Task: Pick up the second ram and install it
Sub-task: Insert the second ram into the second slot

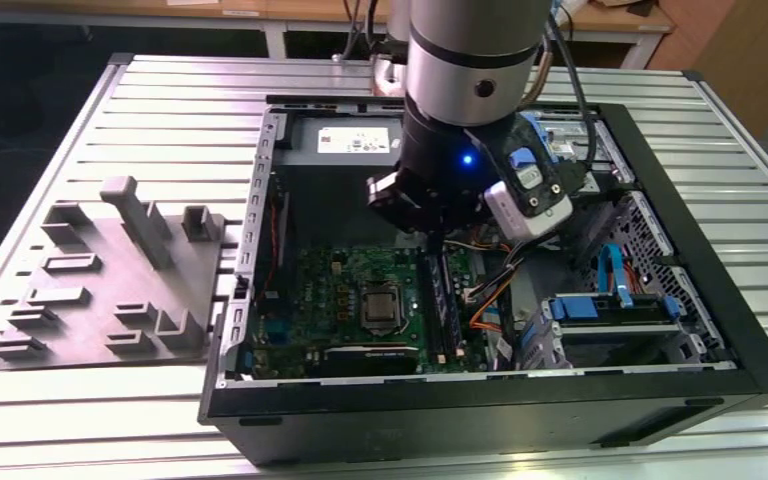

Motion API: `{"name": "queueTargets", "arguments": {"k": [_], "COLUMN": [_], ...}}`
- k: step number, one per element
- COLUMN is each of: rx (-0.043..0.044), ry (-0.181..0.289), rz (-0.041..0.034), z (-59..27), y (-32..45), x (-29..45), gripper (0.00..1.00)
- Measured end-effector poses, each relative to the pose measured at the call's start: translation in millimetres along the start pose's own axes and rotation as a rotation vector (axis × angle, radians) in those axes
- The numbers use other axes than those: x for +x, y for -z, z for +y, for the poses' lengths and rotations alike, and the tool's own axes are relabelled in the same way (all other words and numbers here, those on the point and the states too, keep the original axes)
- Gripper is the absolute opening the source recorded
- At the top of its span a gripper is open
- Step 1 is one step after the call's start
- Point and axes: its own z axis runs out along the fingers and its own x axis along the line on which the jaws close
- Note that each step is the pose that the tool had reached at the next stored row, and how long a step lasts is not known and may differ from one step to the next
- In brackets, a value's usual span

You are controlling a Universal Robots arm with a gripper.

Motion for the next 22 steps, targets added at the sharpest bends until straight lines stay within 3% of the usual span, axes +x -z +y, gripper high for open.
{"name": "queueTargets", "arguments": {"k": [10, 22], "rx": [0.0000, 0.0003], "ry": [0.000, -0.008], "rz": [0.0000, -0.0003], "z": [-0.8, -1.6], "y": [-13.7, -33.3], "x": [-8.5, -10.4], "gripper": [0.12, 0.12]}}
